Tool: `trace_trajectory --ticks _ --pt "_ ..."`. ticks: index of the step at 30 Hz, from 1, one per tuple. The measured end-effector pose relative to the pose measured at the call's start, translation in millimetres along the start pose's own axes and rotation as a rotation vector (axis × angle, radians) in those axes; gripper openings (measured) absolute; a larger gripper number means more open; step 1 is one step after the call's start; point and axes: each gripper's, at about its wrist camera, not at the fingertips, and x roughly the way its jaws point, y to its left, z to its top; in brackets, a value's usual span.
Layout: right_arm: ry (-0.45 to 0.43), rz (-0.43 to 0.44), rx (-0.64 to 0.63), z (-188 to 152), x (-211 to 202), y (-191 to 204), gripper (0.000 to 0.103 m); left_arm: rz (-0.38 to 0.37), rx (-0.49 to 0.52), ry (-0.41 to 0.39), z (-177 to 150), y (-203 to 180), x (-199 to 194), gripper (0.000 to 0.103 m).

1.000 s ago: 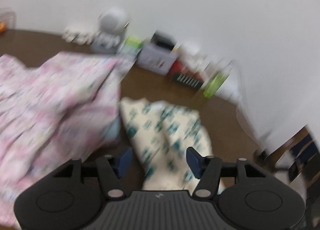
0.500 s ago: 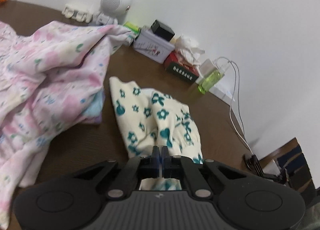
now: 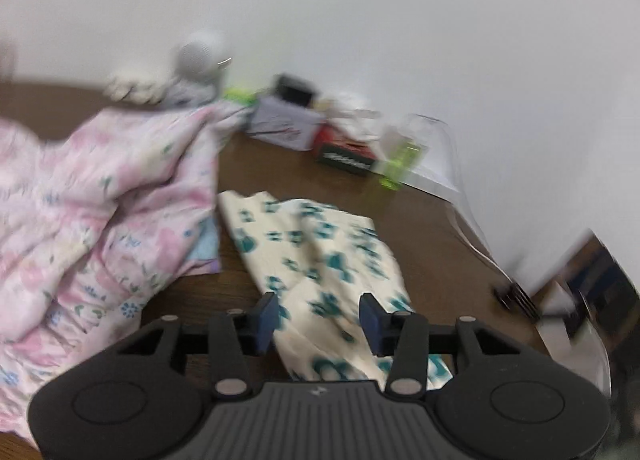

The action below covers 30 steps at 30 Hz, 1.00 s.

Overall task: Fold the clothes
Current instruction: 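Open the left gripper and lift both grippers off the dress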

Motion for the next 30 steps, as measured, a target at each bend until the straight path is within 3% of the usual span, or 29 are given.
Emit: trace_trajectory --ticks 3,5,7,10,15,19,21,25,30 --pt "-0.049 -0.035 -0.049 6 -14 7 0.044 -0.097 0.153 0.046 -17 -30 -14 0.040" --pt "-0.060 -0.075 -0.064 11 -19 7 0.044 -0.155 0.271 0.082 -32 -54 -20 0.024" --pt "-0.049 -0.113 -0.075 13 -20 7 0.039 -0.154 0.357 0.125 -50 -75 -20 0.019" --pt "0.007 -0.132 -0.093 10 -14 7 0.034 -0.110 0.383 0.139 -64 -79 -15 0.019" --pt "0.059 -0.149 -0.131 -3 -5 15 0.034 -0.037 0.425 0.163 -86 -86 -6 0.019" --pt "0.051 -0.149 -0.136 -4 -9 20 0.034 -0.019 0.422 0.146 -84 -92 -17 0.025" --pt "0.025 -0.136 -0.116 -4 -18 18 0.035 -0.047 0.421 0.108 -79 -95 -26 0.027" --pt "-0.035 -0.148 -0.087 -6 -37 11 0.035 -0.080 0.454 0.113 -83 -101 -35 0.026" --pt "-0.037 -0.128 -0.073 -9 -35 2 0.035 -0.014 0.548 0.159 -108 -105 -28 0.026"
